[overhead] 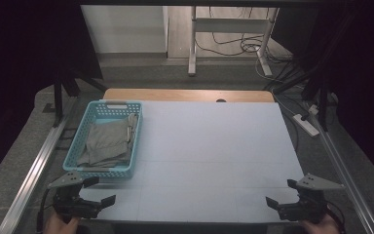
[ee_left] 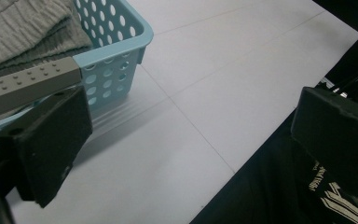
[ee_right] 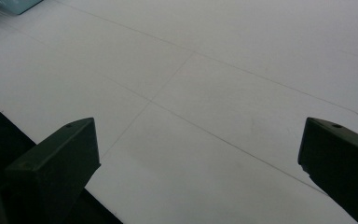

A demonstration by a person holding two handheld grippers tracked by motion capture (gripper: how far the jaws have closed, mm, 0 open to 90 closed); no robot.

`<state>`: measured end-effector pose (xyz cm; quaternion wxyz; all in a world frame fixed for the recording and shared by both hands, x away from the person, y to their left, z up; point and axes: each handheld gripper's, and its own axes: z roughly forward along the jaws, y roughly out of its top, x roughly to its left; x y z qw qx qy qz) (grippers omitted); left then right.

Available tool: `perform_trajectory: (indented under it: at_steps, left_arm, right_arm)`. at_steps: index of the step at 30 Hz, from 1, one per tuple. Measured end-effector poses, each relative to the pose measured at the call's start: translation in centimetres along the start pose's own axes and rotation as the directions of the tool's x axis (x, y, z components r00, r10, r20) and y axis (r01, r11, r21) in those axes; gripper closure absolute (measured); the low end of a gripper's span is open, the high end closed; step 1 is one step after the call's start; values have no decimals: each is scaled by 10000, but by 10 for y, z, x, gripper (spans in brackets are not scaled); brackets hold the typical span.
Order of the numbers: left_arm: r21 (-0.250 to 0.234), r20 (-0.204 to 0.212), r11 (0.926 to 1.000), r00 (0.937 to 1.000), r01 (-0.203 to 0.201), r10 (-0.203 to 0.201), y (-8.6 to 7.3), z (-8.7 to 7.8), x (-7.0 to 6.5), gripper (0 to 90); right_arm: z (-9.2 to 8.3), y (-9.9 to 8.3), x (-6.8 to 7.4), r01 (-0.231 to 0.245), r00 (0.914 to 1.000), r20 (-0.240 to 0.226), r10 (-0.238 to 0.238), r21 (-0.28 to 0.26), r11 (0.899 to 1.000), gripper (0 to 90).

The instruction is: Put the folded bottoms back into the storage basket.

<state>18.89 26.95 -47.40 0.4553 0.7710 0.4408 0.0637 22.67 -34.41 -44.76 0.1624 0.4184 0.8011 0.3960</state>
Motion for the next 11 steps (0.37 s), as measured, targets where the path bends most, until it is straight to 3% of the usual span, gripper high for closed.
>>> perform_trajectory:
  at_steps: [3,11]
  left_arm:
    - [219,-303,9998,9995,-14,21,0,0,-1,0]
    - [271,-287,9996,9996,-9,16,1,1,-1,0]
  right_arm:
    - [-3,-2,0,-51,10000,77,51,-26,10000,0]
    - [-7,-5,-1,-152,9994,297,150,71,9999,0]
